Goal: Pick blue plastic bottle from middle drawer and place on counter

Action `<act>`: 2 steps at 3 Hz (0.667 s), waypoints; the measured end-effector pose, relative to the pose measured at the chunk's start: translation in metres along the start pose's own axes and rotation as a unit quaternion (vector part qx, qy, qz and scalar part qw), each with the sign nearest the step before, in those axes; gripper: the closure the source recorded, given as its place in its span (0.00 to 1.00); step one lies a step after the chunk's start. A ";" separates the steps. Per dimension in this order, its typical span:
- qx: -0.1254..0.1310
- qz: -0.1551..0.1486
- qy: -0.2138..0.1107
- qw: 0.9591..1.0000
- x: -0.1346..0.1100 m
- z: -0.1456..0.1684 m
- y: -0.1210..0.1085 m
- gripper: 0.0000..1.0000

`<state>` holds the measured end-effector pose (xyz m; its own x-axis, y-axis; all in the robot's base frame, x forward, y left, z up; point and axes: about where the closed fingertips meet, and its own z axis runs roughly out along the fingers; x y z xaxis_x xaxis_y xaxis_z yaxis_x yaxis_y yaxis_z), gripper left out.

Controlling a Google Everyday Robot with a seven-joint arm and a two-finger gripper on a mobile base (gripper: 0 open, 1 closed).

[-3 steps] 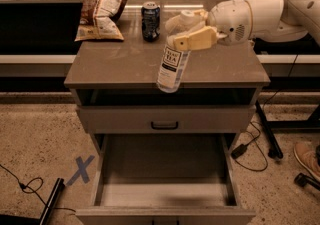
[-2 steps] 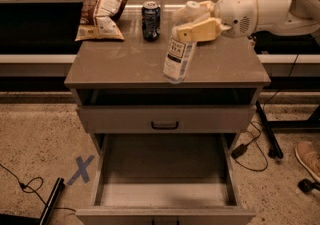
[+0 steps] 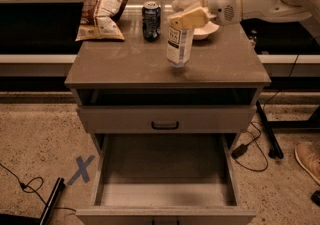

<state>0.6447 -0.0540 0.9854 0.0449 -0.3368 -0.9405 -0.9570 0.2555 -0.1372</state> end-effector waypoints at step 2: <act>-0.006 -0.004 0.019 1.000 0.003 0.005 0.004 1.00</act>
Offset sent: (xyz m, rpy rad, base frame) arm -0.0057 0.0046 -0.0098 -0.0917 0.0114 0.0073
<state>0.6422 -0.0491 0.9807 0.0421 -0.3724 -0.9271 -0.9598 0.2427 -0.1411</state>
